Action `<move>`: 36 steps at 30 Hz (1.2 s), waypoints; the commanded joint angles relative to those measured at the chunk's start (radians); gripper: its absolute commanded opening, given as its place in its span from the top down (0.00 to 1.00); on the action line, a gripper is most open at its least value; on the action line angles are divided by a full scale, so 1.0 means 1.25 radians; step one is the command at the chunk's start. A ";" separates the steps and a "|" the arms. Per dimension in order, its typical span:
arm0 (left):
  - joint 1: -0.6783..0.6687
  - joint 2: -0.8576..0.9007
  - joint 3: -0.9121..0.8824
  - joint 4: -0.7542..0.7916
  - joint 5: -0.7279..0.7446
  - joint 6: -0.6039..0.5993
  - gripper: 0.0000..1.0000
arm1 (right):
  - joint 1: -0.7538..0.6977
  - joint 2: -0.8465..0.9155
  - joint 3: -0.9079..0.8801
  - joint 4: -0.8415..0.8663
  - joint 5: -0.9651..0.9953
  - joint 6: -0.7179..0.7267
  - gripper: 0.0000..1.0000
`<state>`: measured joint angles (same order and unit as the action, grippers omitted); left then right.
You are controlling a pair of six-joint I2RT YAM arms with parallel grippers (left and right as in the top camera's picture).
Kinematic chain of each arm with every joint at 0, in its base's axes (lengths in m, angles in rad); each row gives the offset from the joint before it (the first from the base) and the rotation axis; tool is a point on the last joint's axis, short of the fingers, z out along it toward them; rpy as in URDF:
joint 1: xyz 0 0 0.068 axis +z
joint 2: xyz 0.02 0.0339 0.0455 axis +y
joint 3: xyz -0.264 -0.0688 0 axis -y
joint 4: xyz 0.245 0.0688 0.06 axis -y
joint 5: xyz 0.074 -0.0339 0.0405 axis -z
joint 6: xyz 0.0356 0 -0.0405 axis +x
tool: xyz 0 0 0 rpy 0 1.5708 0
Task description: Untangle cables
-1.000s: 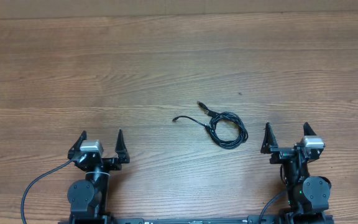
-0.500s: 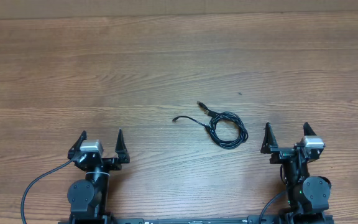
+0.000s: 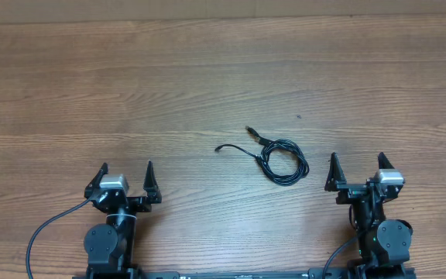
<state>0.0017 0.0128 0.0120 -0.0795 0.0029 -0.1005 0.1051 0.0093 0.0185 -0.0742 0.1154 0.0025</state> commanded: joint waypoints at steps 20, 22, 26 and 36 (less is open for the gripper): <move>0.004 -0.005 0.139 0.026 0.493 -0.078 0.00 | -0.002 -0.004 -0.009 0.003 0.003 -0.002 0.00; 0.004 -0.002 0.193 -0.020 0.492 -0.078 0.01 | -0.002 -0.004 -0.009 0.003 0.003 -0.002 0.00; 0.004 0.036 0.294 -0.091 0.492 -0.078 0.00 | -0.002 -0.004 -0.009 0.003 0.003 -0.002 0.00; 0.003 0.270 0.507 -0.269 0.493 -0.071 0.00 | -0.002 -0.004 -0.009 0.003 0.003 -0.002 0.00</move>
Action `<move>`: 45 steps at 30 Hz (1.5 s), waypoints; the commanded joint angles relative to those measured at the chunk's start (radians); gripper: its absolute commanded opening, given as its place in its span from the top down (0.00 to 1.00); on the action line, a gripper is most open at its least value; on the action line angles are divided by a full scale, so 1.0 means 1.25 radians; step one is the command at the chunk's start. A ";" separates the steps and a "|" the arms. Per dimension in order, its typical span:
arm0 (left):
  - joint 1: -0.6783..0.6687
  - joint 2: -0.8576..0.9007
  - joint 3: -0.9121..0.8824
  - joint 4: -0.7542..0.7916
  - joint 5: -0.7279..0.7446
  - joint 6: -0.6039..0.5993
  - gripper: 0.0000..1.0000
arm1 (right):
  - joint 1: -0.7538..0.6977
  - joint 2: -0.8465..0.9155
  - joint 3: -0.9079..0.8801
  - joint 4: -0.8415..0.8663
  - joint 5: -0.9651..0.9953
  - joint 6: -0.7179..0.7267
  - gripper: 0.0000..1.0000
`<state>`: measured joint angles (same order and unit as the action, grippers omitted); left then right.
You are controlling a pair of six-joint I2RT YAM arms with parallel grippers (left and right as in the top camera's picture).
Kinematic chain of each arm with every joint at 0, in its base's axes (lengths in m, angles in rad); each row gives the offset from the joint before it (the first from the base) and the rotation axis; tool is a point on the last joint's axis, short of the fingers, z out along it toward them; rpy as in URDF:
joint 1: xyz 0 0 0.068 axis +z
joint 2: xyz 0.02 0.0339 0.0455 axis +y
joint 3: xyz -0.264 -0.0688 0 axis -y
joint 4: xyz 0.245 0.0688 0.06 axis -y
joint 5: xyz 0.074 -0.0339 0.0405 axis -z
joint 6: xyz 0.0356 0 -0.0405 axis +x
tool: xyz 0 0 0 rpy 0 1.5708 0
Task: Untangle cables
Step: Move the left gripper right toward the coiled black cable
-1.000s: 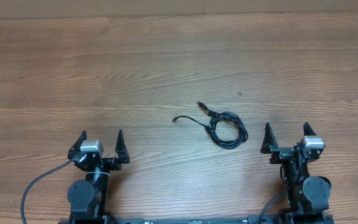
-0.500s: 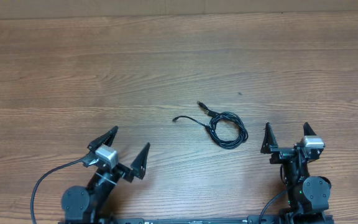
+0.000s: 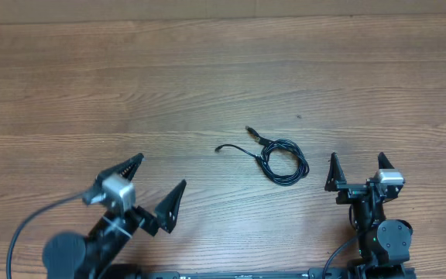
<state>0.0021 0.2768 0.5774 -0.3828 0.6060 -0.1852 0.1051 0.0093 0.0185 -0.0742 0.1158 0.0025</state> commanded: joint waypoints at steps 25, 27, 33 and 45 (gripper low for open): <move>-0.051 0.624 0.256 -0.016 0.337 -0.343 0.03 | -0.002 -0.004 -0.009 0.003 0.002 -0.002 0.00; -0.094 0.645 0.256 0.038 0.317 -0.377 0.03 | -0.002 -0.004 -0.009 0.003 0.002 -0.002 0.00; -0.282 0.697 0.256 0.106 0.059 -0.476 0.08 | -0.002 -0.004 -0.009 0.003 0.002 -0.002 0.00; -0.605 0.806 0.256 0.084 -0.349 -0.487 0.18 | -0.002 -0.004 -0.009 0.003 0.002 -0.002 0.00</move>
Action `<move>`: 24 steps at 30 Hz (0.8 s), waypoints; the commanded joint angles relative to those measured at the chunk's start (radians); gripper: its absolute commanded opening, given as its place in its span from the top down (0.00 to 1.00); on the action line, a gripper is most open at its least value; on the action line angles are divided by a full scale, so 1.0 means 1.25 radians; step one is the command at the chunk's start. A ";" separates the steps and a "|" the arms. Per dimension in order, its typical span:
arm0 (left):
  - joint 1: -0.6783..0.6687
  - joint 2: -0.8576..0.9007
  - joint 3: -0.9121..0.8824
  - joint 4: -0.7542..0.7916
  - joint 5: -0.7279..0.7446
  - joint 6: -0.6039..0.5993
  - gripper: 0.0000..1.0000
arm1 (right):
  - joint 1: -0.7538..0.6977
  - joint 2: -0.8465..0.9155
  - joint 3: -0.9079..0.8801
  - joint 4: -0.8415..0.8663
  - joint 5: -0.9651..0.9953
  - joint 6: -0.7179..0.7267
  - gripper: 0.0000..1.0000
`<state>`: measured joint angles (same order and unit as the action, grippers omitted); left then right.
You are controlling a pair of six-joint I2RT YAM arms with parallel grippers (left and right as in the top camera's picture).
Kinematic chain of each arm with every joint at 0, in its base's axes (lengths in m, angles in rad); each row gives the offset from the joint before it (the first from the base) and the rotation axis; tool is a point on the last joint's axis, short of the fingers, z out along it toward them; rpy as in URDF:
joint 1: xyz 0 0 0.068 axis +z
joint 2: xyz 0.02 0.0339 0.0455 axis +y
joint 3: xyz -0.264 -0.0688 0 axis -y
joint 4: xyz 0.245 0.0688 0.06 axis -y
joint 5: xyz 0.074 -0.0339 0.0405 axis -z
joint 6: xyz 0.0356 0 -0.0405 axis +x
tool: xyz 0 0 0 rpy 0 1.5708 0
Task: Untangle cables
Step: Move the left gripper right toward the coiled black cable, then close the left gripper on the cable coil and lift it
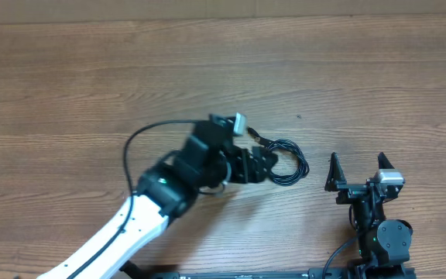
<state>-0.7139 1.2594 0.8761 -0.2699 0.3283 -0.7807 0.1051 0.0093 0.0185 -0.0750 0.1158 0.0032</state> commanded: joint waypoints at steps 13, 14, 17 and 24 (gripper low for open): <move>-0.064 0.177 0.017 -0.045 -0.209 -0.125 0.19 | -0.002 -0.004 -0.009 0.004 0.002 -0.003 0.00; -0.064 0.194 0.017 -0.039 -0.208 -0.136 0.19 | -0.002 -0.004 -0.009 0.004 0.002 -0.003 0.00; -0.064 0.251 0.017 -0.003 -0.206 -0.139 0.15 | -0.002 -0.004 -0.009 0.004 0.002 -0.003 0.00; -0.064 0.356 0.017 0.158 -0.258 -0.087 0.18 | -0.002 -0.004 -0.009 0.004 0.002 -0.003 0.00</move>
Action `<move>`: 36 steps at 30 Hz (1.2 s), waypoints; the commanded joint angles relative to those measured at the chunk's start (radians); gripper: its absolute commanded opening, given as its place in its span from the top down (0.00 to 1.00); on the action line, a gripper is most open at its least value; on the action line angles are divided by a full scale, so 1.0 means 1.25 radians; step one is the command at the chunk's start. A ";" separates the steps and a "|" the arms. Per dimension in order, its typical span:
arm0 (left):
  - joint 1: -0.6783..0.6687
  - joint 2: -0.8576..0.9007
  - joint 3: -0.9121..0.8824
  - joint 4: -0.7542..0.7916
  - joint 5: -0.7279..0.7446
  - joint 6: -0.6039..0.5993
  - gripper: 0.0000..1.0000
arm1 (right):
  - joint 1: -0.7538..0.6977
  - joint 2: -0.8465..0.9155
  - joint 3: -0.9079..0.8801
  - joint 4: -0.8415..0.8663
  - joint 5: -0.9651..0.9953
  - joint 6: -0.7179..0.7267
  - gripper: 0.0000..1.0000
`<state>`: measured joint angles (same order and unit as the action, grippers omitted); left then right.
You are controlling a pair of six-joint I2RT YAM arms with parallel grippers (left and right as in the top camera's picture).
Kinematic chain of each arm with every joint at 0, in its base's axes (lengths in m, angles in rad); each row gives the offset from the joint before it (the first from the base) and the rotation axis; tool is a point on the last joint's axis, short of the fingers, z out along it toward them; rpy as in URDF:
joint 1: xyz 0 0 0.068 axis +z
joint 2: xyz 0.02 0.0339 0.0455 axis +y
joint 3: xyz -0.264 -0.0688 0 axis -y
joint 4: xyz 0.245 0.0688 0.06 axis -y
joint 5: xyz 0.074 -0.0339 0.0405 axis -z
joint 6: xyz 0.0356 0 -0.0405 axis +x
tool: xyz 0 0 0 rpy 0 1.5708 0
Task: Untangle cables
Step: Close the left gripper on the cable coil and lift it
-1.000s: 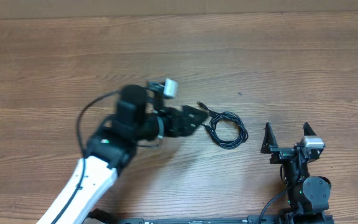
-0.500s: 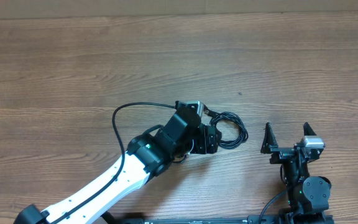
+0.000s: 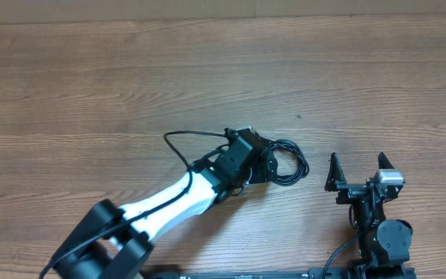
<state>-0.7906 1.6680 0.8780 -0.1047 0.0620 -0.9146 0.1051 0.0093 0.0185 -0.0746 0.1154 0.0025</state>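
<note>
A thin black cable lies coiled in a small loop (image 3: 296,163) on the wooden table, right of centre. My left arm reaches in from the lower left, and its gripper (image 3: 267,165) sits low on the loop's left side. The wrist covers its fingers, so their spread is hidden. It also covers the cable's two loose plug ends. My right gripper (image 3: 356,171) stands open near the front edge, just right of the loop, with nothing between its fingers.
The wooden table (image 3: 130,85) stretches wide to the back and left. A small dark speck (image 3: 299,118) lies behind the loop. The left arm's own black lead (image 3: 178,138) arches over the table beside the wrist.
The left wrist has dropped lower and shifted slightly right onto the loop's left side. It now covers the plug end that showed beside it. The right arm has not moved.
Both grippers first stood open at the front edge, with the cable loop and its two ends lying free. The left arm then swung up and turned toward the cable, then reached over its left ends. Now it rests on the loop's left side.
</note>
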 commanded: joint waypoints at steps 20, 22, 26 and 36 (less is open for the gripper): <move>0.062 0.078 0.019 -0.028 -0.057 0.206 0.96 | -0.002 -0.004 -0.009 0.003 0.003 -0.002 0.00; 0.097 0.027 0.019 -0.090 -0.056 0.205 0.96 | -0.002 -0.004 -0.009 0.003 0.003 -0.002 0.00; 0.172 -0.081 0.019 -0.237 -0.055 0.138 0.96 | -0.002 -0.004 -0.009 0.003 0.003 -0.002 0.00; 0.235 -0.167 0.018 -0.439 -0.025 -0.040 0.00 | -0.002 -0.004 -0.009 0.003 0.003 -0.002 0.00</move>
<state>-0.5011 1.4677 0.9020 -0.6426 0.0025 -0.9112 0.1055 0.0093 0.0185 -0.0742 0.1154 0.0029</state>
